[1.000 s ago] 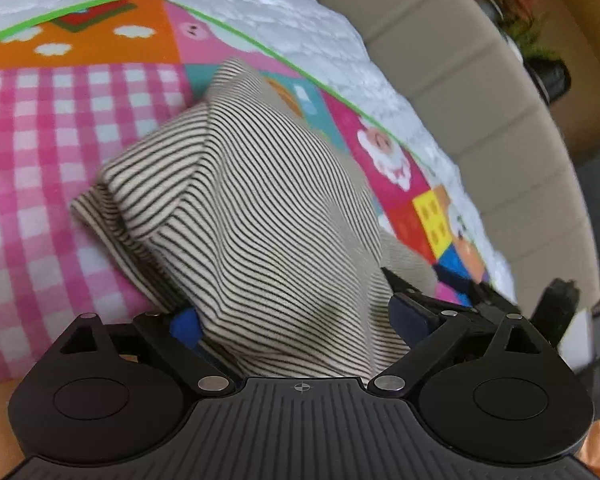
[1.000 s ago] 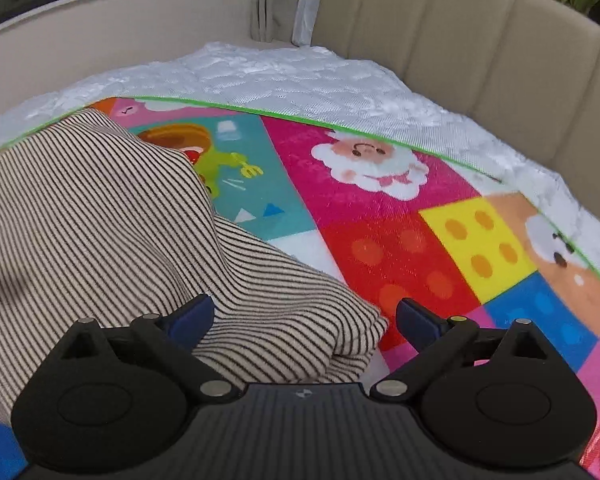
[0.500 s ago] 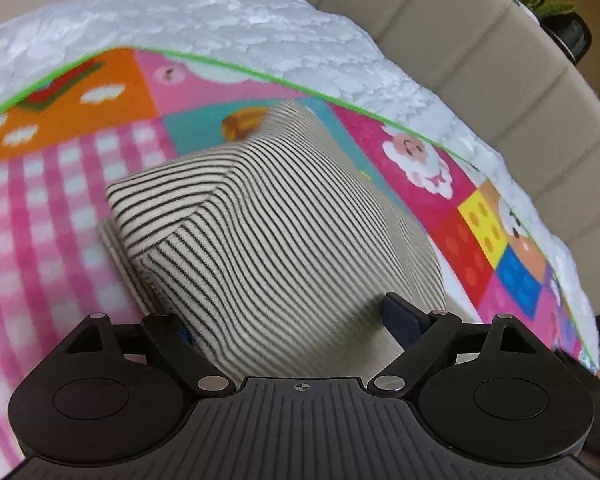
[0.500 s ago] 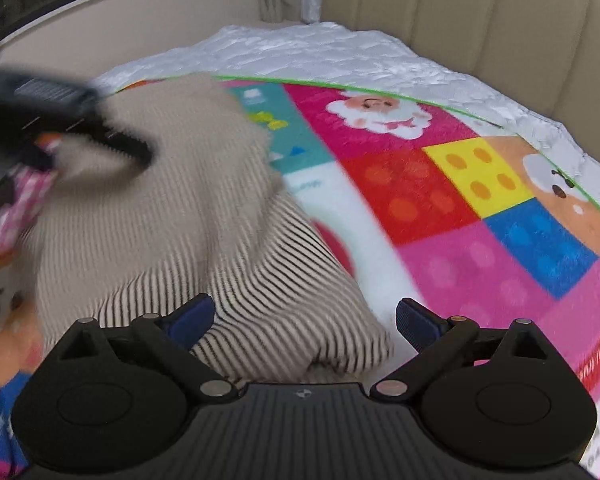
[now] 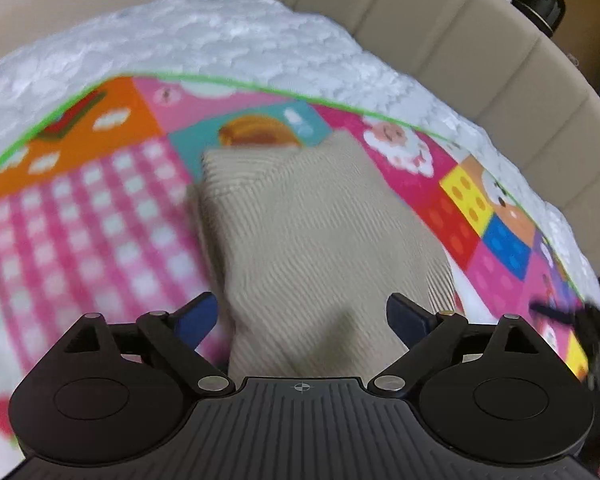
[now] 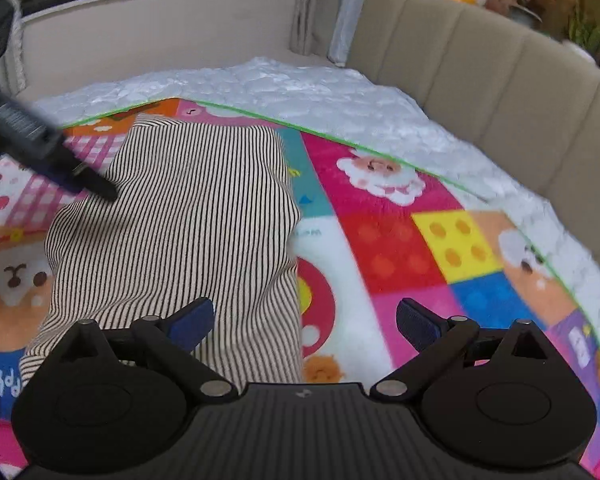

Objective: Fold clothes

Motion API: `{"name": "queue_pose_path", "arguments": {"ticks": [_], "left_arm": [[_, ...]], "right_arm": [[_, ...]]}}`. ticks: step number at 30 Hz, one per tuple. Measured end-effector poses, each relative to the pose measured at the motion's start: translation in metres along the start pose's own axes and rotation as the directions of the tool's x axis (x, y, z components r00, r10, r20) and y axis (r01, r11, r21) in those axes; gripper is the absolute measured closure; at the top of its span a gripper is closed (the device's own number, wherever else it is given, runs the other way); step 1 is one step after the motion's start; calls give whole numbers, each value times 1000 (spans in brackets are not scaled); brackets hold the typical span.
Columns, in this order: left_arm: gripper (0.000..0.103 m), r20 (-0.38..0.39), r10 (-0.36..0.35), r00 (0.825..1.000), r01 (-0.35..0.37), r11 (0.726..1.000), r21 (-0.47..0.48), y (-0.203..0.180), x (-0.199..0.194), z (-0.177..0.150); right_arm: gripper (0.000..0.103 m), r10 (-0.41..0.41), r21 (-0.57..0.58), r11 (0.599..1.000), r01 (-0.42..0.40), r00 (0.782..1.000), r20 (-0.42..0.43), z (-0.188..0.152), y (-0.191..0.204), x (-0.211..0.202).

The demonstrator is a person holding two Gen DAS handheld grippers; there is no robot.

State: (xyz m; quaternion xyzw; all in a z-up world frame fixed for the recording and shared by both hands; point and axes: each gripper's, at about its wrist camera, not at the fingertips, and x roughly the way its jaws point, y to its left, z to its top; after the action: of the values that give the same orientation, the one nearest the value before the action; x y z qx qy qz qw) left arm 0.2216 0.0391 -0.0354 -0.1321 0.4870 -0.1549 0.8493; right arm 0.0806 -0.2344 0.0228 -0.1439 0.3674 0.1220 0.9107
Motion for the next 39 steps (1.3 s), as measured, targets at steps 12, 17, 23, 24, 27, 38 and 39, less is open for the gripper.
{"name": "queue_pose_path", "arguments": {"ticks": [12,17,23,24,27,38,39], "left_arm": [[9,-102,60,993,-41,983,179,-17,13,-51],[6,-81,117,990,-96,970,222,-16,16,-54],[6,-56,140,989,-125,968,216,-14,5,-54],[6,-55,133,990,-119,971,209,-14,2,-54],[6,-50,73,996,-63,982,177,-14,-7,-54],[6,-61,28,998,-16,982,187,-24,1,-61],[6,-68,47,997,-34,982,185,-23,4,-61]], "right_arm": [[3,7,-53,999,-13,994,-114,-36,28,6],[3,-7,-97,995,-3,994,-105,-38,38,-6],[0,-21,-97,995,10,993,-114,-38,40,-2],[0,-21,-95,995,10,993,-116,-38,40,0],[0,7,-29,1000,-11,991,-133,-41,33,7],[0,220,291,942,-168,963,-154,-57,-8,29],[0,224,293,941,-172,962,-154,-58,-9,30]]}}
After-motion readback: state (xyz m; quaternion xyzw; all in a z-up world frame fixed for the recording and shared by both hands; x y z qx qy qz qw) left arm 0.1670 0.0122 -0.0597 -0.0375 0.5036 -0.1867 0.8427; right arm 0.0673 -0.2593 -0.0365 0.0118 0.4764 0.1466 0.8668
